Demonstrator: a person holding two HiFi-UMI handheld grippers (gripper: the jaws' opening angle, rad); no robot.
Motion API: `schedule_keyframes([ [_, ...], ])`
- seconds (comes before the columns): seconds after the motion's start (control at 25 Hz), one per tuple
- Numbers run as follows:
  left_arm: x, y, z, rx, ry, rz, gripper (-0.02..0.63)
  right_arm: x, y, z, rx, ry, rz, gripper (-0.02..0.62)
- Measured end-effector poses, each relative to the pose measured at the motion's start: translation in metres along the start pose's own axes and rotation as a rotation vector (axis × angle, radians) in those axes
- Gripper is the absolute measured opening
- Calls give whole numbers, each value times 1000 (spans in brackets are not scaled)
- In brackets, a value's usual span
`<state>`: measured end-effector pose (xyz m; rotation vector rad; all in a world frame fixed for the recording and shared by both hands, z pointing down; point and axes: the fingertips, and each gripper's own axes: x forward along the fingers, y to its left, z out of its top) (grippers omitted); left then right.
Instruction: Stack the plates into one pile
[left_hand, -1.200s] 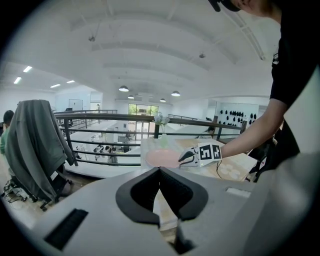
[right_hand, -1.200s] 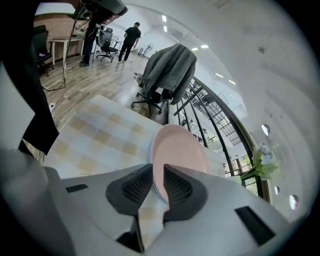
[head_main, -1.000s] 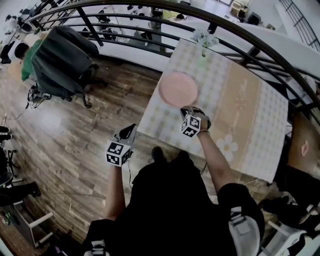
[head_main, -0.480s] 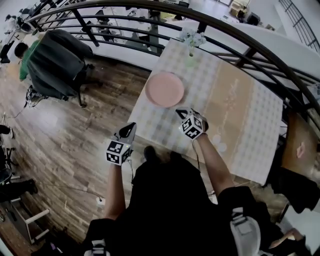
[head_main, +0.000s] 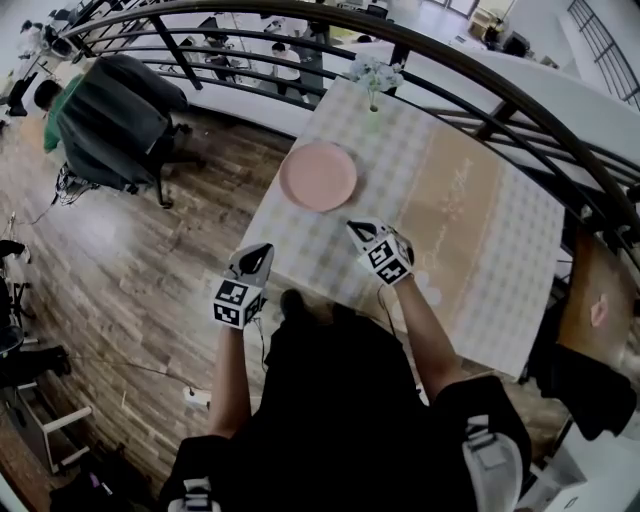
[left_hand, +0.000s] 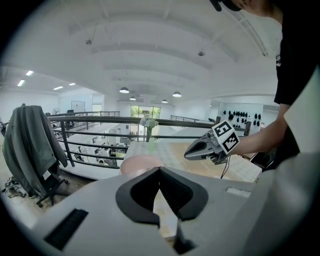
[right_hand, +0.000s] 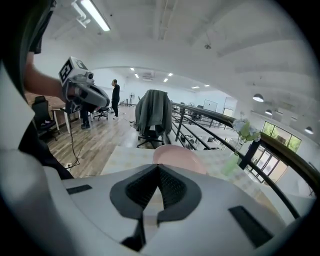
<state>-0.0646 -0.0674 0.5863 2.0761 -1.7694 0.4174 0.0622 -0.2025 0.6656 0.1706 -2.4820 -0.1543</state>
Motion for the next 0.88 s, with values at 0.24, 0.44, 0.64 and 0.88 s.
schedule_keyframes([
  [0.24,6,-27,0,1,-4,10,2,-40,3,14,-11,-83,17,-3],
  [0.44,6,-45,-4,-2,-2,19,1,-59,7,12,-43,-116,37,-3],
  [0.64,4,-60,-7,-2,3,30,0,-72,12,1,-45,-127,59,-3],
  [0.88,8,-73,-9,-2,5,32,1,-80,13,-12,-83,-98,54,-3],
])
